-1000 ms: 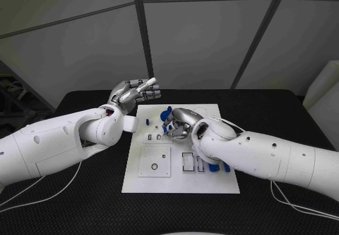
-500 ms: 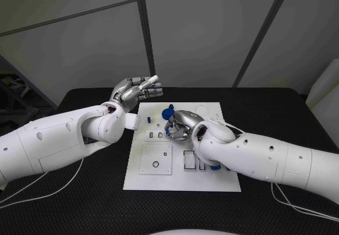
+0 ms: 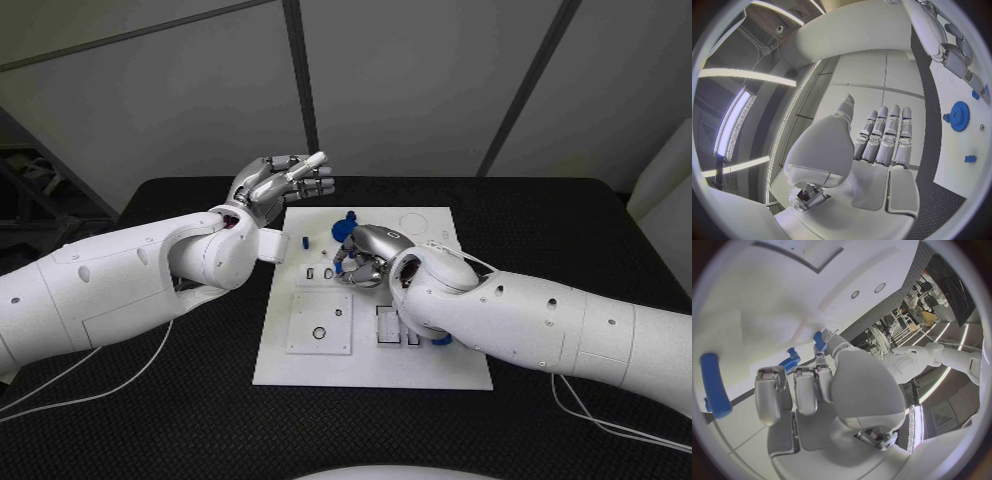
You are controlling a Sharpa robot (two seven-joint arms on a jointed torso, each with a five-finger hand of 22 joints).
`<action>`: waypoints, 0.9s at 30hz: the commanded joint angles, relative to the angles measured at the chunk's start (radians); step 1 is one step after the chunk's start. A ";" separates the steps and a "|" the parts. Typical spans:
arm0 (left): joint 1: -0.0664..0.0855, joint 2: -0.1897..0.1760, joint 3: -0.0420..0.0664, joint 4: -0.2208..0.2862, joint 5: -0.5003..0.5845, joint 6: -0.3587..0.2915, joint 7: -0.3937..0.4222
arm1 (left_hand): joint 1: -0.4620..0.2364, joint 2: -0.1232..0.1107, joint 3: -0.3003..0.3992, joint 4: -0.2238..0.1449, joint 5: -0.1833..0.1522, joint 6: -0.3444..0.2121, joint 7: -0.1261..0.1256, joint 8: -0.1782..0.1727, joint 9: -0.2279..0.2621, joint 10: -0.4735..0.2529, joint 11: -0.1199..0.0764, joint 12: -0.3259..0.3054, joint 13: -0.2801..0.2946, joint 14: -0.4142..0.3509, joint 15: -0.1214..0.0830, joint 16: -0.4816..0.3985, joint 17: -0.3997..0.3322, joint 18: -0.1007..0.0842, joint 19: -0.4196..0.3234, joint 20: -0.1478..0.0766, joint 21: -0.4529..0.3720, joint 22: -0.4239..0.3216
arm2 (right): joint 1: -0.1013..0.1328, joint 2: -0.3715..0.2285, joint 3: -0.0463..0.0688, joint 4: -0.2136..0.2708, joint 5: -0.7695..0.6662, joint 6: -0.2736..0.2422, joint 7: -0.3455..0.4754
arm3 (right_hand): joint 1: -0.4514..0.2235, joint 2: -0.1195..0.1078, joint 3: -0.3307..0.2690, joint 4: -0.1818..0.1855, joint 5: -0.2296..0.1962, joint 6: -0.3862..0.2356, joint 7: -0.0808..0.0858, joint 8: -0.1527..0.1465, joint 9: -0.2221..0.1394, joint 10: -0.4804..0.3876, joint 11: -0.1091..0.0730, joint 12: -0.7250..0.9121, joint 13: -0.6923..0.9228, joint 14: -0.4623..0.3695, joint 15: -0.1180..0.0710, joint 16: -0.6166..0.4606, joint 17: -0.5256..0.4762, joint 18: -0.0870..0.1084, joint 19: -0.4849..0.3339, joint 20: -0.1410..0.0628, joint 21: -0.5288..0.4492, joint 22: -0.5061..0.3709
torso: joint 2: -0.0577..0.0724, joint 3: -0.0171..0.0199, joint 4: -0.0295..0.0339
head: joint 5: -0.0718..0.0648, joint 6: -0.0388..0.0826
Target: Assemble the parts on the task board
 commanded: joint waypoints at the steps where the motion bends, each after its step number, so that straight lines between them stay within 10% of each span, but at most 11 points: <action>1: 0.002 0.001 0.001 0.000 -0.007 0.012 0.002 | 0.000 0.007 -0.001 -0.007 -0.003 0.004 0.034 -0.006 -0.001 0.006 0.002 -0.005 0.000 0.006 0.002 -0.004 0.000 -0.016 0.007 0.003 0.004 -0.001 | 0.000 0.001 0.000 0.004 0.001 -0.025 0.017 | -0.007 0.001 0.000 -0.005 0.003 0.023 -0.017 0.005 0.023 0.007 -0.006 0.004 0.123 0.073 -0.006 -0.002 0.121 -0.007 0.105 -0.006 0.003 0.263 | 0.000 0.0000 0.0000 | 0.002 -0.001; 27: 0.002 0.001 0.001 -0.001 -0.007 0.012 -0.002 | -0.001 0.007 -0.003 -0.008 -0.003 0.003 0.035 -0.008 -0.002 0.006 0.003 -0.007 -0.001 0.006 0.002 -0.005 -0.001 -0.016 0.008 0.003 0.004 -0.001 | -0.009 0.019 0.000 -0.031 0.022 -0.001 0.026 | -0.020 -0.003 -0.003 -0.004 -0.002 0.022 -0.018 0.000 0.025 0.007 -0.006 0.003 0.123 0.073 -0.006 -0.003 0.119 -0.007 0.105 -0.007 0.003 0.263 | 0.000 -0.0002 -0.0014 | 0.006 -0.007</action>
